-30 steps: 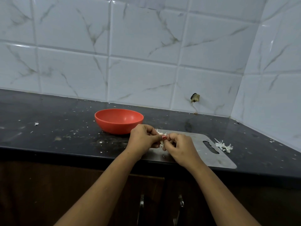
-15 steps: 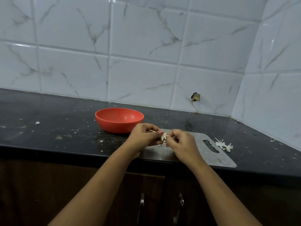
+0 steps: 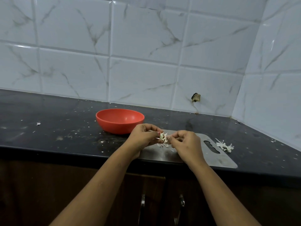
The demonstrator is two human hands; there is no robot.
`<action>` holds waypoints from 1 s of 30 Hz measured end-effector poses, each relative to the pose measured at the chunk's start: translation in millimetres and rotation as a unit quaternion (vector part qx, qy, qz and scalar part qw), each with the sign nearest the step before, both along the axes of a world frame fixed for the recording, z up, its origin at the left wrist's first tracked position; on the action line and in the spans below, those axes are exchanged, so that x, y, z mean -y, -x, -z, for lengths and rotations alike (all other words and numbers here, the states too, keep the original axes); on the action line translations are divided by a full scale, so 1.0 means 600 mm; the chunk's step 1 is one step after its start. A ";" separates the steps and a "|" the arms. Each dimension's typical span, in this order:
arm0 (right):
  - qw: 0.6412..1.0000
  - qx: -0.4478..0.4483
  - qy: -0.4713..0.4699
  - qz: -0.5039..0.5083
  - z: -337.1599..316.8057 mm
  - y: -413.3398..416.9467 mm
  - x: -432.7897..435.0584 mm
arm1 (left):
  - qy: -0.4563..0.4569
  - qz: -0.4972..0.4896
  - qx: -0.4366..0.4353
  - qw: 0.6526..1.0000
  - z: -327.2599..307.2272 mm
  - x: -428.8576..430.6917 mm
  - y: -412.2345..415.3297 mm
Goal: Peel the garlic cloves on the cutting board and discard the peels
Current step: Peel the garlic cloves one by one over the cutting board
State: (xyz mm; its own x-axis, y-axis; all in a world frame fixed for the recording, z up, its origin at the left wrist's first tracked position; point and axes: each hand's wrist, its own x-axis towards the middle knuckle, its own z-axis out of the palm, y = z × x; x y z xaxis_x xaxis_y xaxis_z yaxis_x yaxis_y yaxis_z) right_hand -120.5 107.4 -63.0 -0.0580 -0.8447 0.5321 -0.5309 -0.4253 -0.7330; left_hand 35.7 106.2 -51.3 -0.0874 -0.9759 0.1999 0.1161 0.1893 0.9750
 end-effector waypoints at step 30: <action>0.999 -0.026 0.043 0.016 0.009 0.000 0.007 | 0.017 0.017 0.035 0.999 0.005 0.001 0.002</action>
State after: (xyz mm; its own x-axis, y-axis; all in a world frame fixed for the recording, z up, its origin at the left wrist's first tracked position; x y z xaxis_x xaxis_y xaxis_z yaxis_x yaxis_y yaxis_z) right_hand -120.5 103.5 -68.6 -0.0549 -0.7942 0.6052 -0.5810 -0.4675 -0.6662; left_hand 34.6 105.7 -54.5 -0.1354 -0.9649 0.2249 0.0538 0.2195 0.9741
